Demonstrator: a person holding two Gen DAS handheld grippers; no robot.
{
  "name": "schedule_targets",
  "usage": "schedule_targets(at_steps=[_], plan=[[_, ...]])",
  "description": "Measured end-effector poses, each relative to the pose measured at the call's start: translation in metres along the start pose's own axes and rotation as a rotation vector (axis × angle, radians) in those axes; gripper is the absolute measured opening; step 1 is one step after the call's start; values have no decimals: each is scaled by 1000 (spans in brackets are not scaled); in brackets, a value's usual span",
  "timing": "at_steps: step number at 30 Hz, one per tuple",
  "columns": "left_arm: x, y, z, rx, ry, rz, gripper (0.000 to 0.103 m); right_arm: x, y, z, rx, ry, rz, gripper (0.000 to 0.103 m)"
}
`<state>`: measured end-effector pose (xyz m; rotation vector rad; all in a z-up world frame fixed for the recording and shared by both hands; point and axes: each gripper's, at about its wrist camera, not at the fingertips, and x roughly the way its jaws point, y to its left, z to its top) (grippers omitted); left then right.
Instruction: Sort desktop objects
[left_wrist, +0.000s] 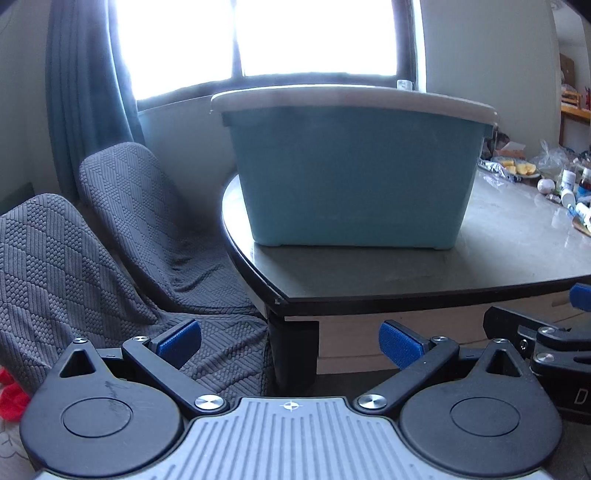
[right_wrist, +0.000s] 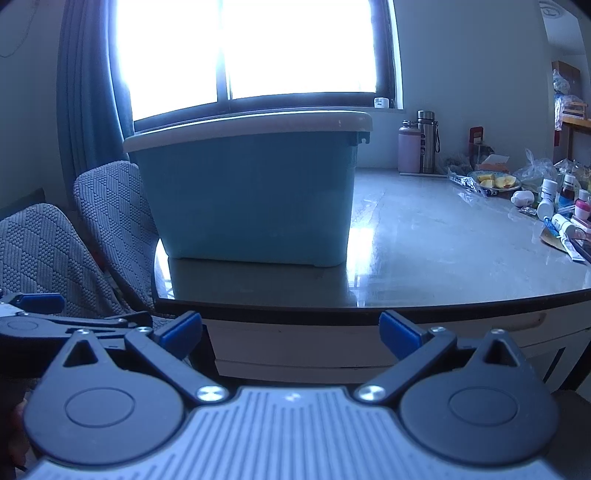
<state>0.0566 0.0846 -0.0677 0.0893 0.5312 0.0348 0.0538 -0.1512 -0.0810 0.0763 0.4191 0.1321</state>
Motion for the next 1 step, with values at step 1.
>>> schedule_targets(at_steps=[1], plan=[[0, 0, 0, -3, -3, -2, 103, 0, 0, 0, 2, -2, 0, 103]])
